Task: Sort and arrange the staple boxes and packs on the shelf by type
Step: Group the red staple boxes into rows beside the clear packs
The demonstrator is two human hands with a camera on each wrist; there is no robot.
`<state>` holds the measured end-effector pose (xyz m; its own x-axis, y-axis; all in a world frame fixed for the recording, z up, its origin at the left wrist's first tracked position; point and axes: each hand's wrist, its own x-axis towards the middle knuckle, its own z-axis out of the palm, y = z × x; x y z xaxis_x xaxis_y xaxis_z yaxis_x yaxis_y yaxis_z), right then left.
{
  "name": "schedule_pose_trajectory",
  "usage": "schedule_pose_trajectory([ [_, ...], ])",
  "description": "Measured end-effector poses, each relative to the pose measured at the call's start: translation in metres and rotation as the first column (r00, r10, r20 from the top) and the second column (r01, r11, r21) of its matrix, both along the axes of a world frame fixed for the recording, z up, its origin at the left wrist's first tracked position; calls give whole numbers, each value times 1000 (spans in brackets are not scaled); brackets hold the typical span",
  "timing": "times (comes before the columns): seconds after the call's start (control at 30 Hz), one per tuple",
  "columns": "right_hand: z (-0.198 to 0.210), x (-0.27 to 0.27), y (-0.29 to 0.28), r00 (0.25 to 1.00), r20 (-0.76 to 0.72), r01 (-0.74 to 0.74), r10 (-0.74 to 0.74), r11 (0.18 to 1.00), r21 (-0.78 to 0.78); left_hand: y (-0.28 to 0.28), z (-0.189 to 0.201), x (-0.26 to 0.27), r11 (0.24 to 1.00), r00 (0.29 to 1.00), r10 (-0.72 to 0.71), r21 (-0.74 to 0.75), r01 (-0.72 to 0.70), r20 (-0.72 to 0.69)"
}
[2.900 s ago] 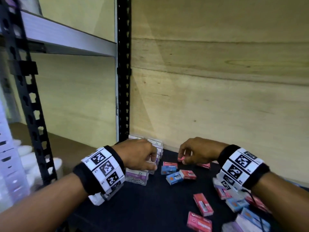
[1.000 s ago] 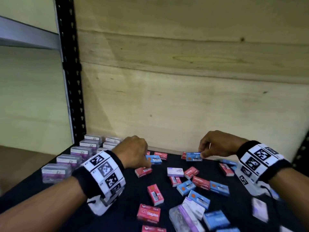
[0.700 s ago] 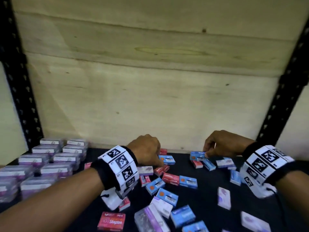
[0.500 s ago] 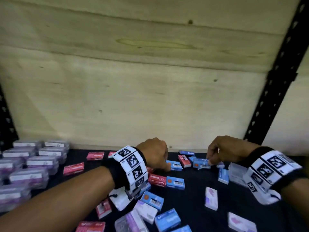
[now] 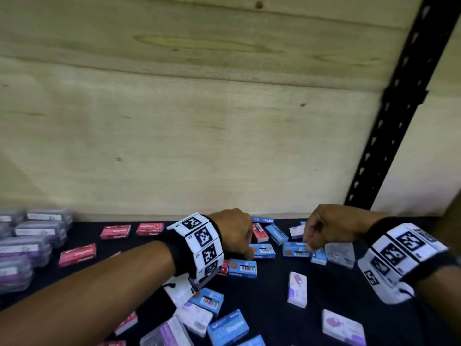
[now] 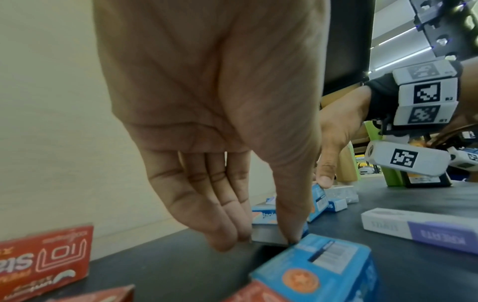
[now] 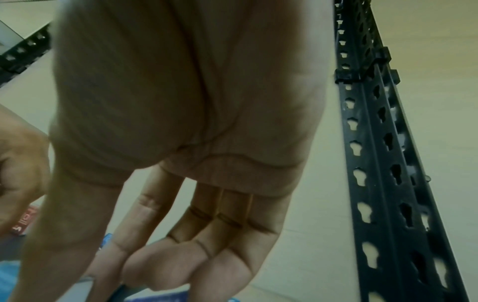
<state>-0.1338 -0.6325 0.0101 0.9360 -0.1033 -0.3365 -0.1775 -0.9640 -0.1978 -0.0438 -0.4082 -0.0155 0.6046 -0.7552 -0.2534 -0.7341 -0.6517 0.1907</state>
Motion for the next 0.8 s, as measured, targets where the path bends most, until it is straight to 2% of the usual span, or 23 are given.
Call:
schedule_pose_trajectory([
  [0.2,2,2,7,999,-36,22,-24,999,-44,19,11,5,1000,1000,10,6,-10,3],
  [0.3,8,6,19,999,-44,-5,3,999,-37,50,19,12,997,997,72,-2,-72,16],
  [0.4,15,15,41,999,16,-29,30,998,-63,87,27,24,990,989,140,19,-141,53],
  [0.6,23,47,107,985,63,-154,159,984,-85,161,42,48,958,953,249,101,-269,175],
  [0.8,25,89,176,938,120,-317,326,944,-88,213,65,74,927,926,321,137,-351,197],
])
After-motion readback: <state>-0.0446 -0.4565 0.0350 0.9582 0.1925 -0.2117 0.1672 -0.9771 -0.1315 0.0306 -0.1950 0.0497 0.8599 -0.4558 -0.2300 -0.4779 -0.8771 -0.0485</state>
